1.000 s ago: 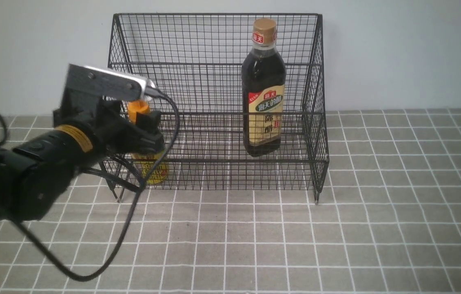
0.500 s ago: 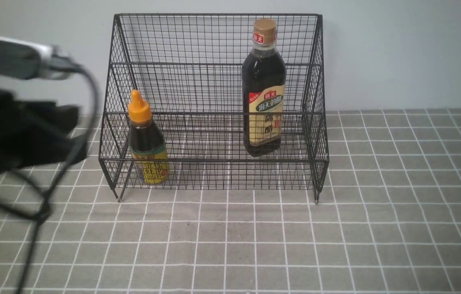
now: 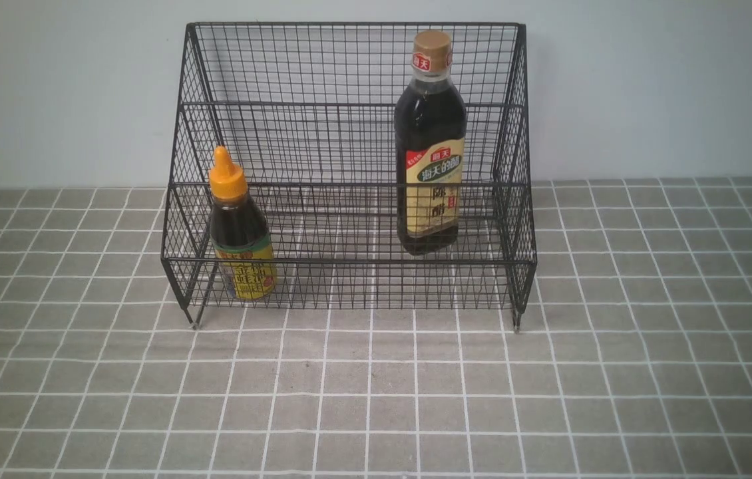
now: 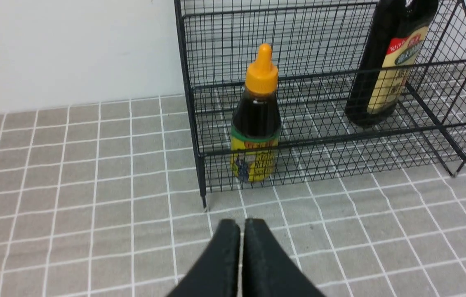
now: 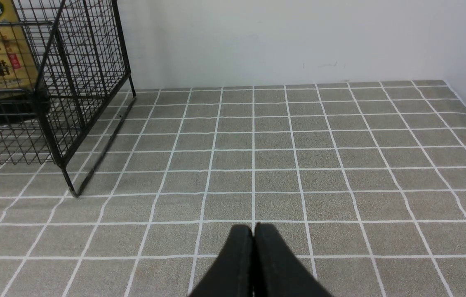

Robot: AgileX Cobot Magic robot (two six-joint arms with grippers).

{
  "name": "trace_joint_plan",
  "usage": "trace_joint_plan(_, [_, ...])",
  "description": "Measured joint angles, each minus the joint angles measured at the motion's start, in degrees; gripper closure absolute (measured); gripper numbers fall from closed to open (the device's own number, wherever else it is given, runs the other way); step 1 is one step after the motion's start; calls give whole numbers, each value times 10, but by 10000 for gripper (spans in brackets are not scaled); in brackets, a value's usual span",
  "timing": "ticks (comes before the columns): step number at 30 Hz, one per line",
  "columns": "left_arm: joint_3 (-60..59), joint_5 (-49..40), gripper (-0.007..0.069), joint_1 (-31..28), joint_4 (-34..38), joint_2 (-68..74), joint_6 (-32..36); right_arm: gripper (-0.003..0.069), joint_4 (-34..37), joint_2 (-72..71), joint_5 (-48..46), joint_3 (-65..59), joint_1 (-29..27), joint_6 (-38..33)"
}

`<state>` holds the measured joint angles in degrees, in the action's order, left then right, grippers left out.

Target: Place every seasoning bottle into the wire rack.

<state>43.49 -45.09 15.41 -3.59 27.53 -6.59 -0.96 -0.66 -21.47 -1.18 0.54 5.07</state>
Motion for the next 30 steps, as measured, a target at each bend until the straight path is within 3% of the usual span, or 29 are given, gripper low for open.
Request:
trace_joint_plan(19, [-29,-6,631,-5,-12,-28,1,672,0,0,0,0,0,0])
trace_joint_plan(24, [-131,91,631,-48,-5,-98,1,672,0,0,0,0,0,0])
trace_joint_plan(30, [-348,196,631,-113,0,-228,1,672,0,0,0,0,0,0])
